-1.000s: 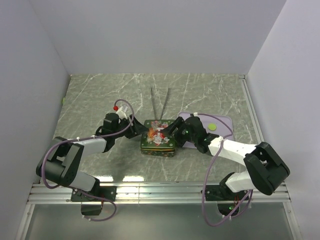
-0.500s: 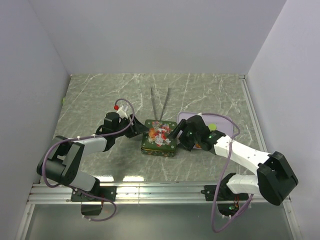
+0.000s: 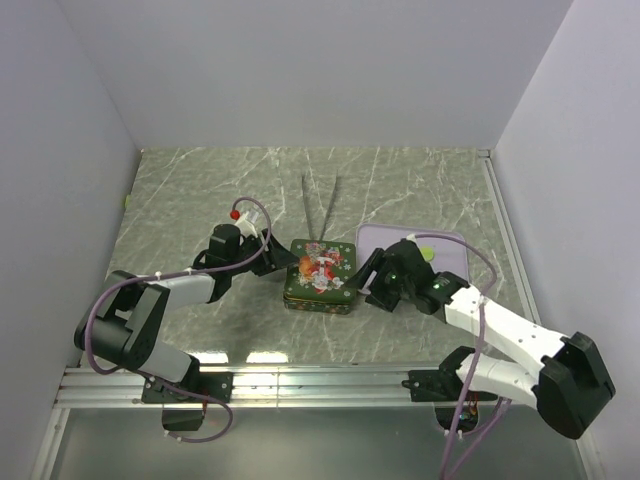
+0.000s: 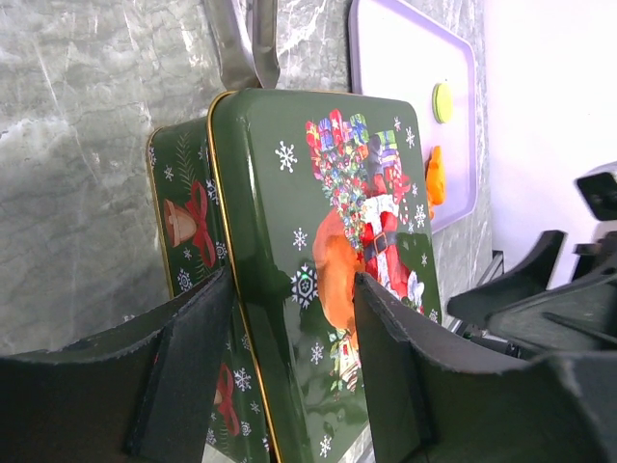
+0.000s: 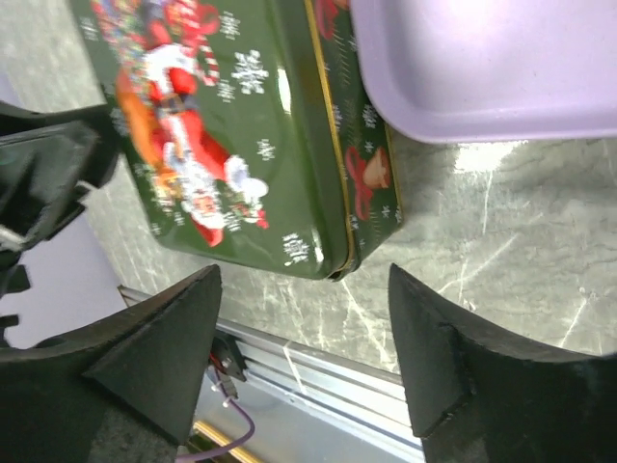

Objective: Pack the cookies

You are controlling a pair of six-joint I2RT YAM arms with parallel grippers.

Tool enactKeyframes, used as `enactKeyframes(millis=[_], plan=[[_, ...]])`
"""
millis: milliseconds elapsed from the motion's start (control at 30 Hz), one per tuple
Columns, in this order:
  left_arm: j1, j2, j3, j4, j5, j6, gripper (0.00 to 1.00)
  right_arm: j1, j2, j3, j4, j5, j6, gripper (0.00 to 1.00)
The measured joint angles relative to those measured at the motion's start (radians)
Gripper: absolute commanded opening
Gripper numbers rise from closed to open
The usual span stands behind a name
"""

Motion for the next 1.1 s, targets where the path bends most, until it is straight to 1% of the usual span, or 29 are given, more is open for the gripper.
enactKeyframes(millis=[67,167,200,333,467,667,800,1100], plan=[[0.0,-0.001,0.0,-0.001,0.0,0.005,0.59,0.0,-0.025,0.0,-0.005,0.014,-0.005,0.73],[-0.001,-0.002,0.0,-0.002,0.0,0.015,0.58,0.0,-0.027,0.012,-0.015,0.034,-0.023,0.65],[-0.001,-0.002,0.0,-0.003,0.0,0.018,0.58,0.0,-0.013,0.021,-0.021,0.043,-0.029,0.6],[-0.002,-0.008,0.0,-0.016,-0.001,0.026,0.58,0.0,0.068,0.061,-0.025,0.072,-0.053,0.54],[-0.005,-0.022,0.0,-0.06,-0.003,0.038,0.58,0.0,0.156,0.105,-0.022,0.091,-0.079,0.45],[-0.009,-0.044,0.0,-0.111,-0.002,0.055,0.58,0.0,0.225,0.137,-0.01,0.093,-0.097,0.38],[-0.011,-0.052,0.0,-0.125,-0.002,0.062,0.58,0.0,0.256,0.143,0.005,0.091,-0.1,0.35],[-0.021,-0.067,-0.011,-0.16,-0.003,0.071,0.57,0.011,0.257,0.143,0.021,0.09,-0.098,0.3]])
